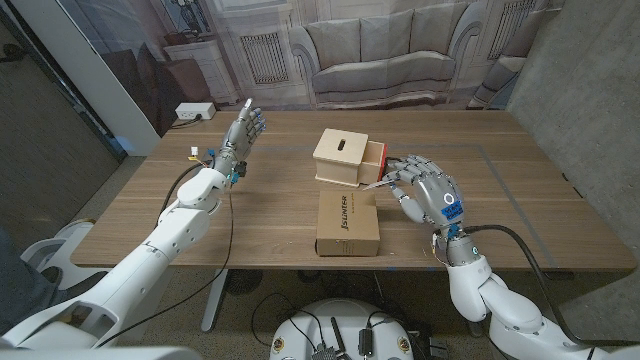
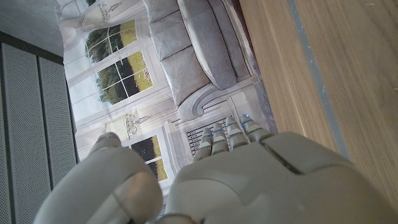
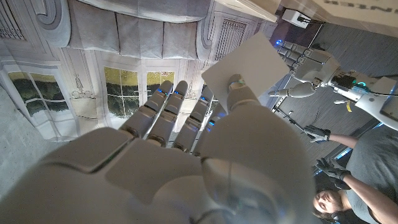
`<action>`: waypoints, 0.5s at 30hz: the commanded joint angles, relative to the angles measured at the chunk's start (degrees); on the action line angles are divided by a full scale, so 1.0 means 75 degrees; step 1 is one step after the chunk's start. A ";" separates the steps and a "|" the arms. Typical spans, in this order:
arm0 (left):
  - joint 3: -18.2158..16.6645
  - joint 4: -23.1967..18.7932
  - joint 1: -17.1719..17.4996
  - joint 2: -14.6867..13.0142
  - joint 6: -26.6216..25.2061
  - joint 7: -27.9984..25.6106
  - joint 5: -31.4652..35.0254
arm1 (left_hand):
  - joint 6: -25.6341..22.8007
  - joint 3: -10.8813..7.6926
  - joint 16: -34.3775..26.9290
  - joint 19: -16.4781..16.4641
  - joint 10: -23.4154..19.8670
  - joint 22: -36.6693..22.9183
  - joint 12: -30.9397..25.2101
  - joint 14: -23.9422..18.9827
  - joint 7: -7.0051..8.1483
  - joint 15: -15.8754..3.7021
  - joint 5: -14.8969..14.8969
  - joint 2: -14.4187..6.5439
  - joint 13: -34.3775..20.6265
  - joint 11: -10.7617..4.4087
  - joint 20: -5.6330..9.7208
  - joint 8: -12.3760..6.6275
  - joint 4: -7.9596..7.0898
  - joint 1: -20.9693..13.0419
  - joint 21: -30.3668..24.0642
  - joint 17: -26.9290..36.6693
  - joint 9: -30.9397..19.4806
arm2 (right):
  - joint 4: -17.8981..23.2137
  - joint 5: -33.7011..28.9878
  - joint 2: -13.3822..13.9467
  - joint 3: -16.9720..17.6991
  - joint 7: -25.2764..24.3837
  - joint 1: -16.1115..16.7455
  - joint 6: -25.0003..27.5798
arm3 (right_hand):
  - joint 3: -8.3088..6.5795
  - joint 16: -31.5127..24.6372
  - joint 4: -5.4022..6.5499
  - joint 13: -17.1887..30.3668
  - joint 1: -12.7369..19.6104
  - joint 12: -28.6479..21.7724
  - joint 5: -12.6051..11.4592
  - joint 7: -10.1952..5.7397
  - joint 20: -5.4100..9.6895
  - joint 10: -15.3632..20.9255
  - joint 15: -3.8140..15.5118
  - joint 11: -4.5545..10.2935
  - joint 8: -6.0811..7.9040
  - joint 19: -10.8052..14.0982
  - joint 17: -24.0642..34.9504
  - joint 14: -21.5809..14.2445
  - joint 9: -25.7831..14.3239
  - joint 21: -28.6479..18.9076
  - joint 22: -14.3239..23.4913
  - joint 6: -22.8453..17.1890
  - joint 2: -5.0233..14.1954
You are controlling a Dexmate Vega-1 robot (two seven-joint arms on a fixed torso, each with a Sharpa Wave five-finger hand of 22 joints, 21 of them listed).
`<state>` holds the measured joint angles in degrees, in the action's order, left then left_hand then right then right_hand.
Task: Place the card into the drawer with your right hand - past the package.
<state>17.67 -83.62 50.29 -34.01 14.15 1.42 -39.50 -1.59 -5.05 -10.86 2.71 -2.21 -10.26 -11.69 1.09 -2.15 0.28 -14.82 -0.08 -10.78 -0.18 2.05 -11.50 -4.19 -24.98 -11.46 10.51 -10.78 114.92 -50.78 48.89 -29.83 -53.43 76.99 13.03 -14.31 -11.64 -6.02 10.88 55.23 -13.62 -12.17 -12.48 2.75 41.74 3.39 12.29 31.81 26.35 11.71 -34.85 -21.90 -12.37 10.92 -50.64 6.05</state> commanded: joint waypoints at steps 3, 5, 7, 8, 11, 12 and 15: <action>-0.0104 -0.0241 0.0242 -0.0111 0.0028 -0.0034 -0.0074 | -0.0039 0.0026 -0.0022 0.0011 -0.0066 -0.0012 -0.0034 -0.0014 -0.0005 -0.0028 0.0024 -0.0006 -0.0033 0.0002 0.0051 -0.0007 -0.0026 -0.0074 -0.0007 0.0029 -0.0016 | 0.0008 0.0032 -0.0059 0.0198 0.0258 -0.0239 0.0015 | 0.0007 0.0021 -0.0008 0.0016 0.0054 0.0043 0.0012 -0.0011 0.0908 0.0090 0.1142 -0.0006 0.0041 0.0026 0.0022 -0.0080 -0.0019 -0.0033 0.0025 -0.0058 0.0018; -0.0137 -0.0279 0.0297 -0.0131 0.0054 -0.0053 -0.0082 | -0.0038 0.0027 -0.0022 0.0011 -0.0065 -0.0011 -0.0033 -0.0016 -0.0009 -0.0025 0.0026 -0.0010 -0.0033 0.0003 0.0047 -0.0006 -0.0026 -0.0077 -0.0007 0.0028 -0.0017 | 0.0003 0.0010 -0.0051 0.0218 0.0276 -0.0274 0.0022 | 0.0008 0.0024 -0.0009 0.0015 0.0056 0.0047 0.0012 -0.0012 0.0906 0.0092 0.1143 -0.0006 0.0044 0.0028 0.0021 -0.0079 -0.0018 -0.0033 0.0025 -0.0057 0.0019; -0.0163 -0.0317 0.0348 -0.0148 0.0073 -0.0075 -0.0088 | -0.0040 0.0028 -0.0021 0.0012 -0.0060 -0.0011 -0.0031 -0.0014 -0.0009 -0.0026 0.0028 -0.0013 -0.0033 0.0002 0.0043 -0.0006 -0.0026 -0.0079 -0.0007 0.0028 -0.0016 | -0.0017 0.0015 -0.0050 0.0239 0.0286 -0.0312 0.0011 | 0.0010 0.0026 -0.0009 0.0015 0.0054 0.0050 0.0012 -0.0013 0.0911 0.0093 0.1139 -0.0006 0.0044 0.0022 0.0021 -0.0078 -0.0013 -0.0030 0.0025 -0.0053 0.0019; -0.0173 -0.0331 0.0367 -0.0156 0.0076 -0.0072 -0.0098 | -0.0040 0.0028 -0.0021 0.0012 -0.0062 -0.0011 -0.0031 -0.0016 -0.0008 -0.0024 0.0028 -0.0014 -0.0033 0.0002 0.0042 -0.0006 -0.0026 -0.0080 -0.0006 0.0028 -0.0016 | -0.0034 0.0019 -0.0046 0.0246 0.0292 -0.0335 -0.0003 | 0.0010 0.0029 -0.0010 0.0015 0.0056 0.0051 0.0012 -0.0012 0.0908 0.0094 0.1141 -0.0006 0.0045 0.0026 0.0020 -0.0076 -0.0010 -0.0032 0.0025 -0.0055 0.0019; -0.0185 -0.0400 0.0419 -0.0187 0.0038 -0.0144 -0.0078 | -0.0034 0.0029 -0.0020 0.0011 -0.0062 -0.0011 -0.0031 -0.0013 -0.0009 -0.0026 0.0030 -0.0017 -0.0034 0.0003 0.0037 -0.0004 -0.0025 -0.0082 -0.0007 0.0028 -0.0016 | -0.0104 0.0057 -0.0028 0.0262 0.0321 -0.0419 -0.0080 | 0.0013 0.0033 -0.0010 0.0015 0.0054 0.0055 0.0012 -0.0013 0.0911 0.0096 0.1140 -0.0006 0.0050 0.0023 0.0019 -0.0072 -0.0006 -0.0030 0.0025 -0.0057 0.0019; -0.0180 -0.0444 0.0438 -0.0215 0.0006 -0.0218 -0.0019 | -0.0032 0.0029 -0.0020 0.0011 -0.0062 -0.0011 -0.0031 -0.0013 -0.0008 -0.0023 0.0031 -0.0019 -0.0034 0.0007 0.0035 -0.0003 -0.0025 -0.0083 -0.0007 0.0028 -0.0016 | -0.0145 0.0096 -0.0018 0.0268 0.0309 -0.0456 -0.0152 | 0.0015 0.0032 -0.0008 0.0015 0.0051 0.0057 0.0012 -0.0012 0.0903 0.0097 0.1137 -0.0007 0.0052 0.0034 0.0020 -0.0075 -0.0002 -0.0034 0.0024 -0.0060 0.0021; -0.0175 -0.0536 0.0467 -0.0274 -0.0069 -0.0292 0.0038 | -0.0036 0.0030 -0.0020 0.0011 -0.0059 -0.0011 -0.0029 -0.0014 -0.0006 -0.0013 0.0034 -0.0024 -0.0034 0.0005 0.0033 -0.0003 -0.0025 -0.0087 -0.0007 0.0028 -0.0016 | -0.0242 0.0108 -0.0023 0.0264 0.0309 -0.0560 -0.0228 | 0.0019 0.0032 -0.0005 0.0015 0.0046 0.0060 0.0012 -0.0012 0.0903 0.0101 0.1133 -0.0007 0.0053 0.0030 0.0021 -0.0077 0.0005 -0.0032 0.0024 -0.0061 0.0022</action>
<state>16.82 -85.69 52.42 -34.97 14.25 0.79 -39.97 -1.59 -4.81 -10.86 2.71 -2.21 -10.25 -11.69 1.09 -2.15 0.28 -14.60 -0.31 -10.78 -0.18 2.05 -11.51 -4.43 -25.22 -11.46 10.51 -10.78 114.68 -50.45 48.58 -28.34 -51.79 74.82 13.03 -14.31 -11.41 -6.02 10.88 55.23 -13.27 -12.17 -12.52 2.75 41.95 3.39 12.08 31.79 26.35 11.72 -34.85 -21.73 -12.37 10.92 -50.67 6.04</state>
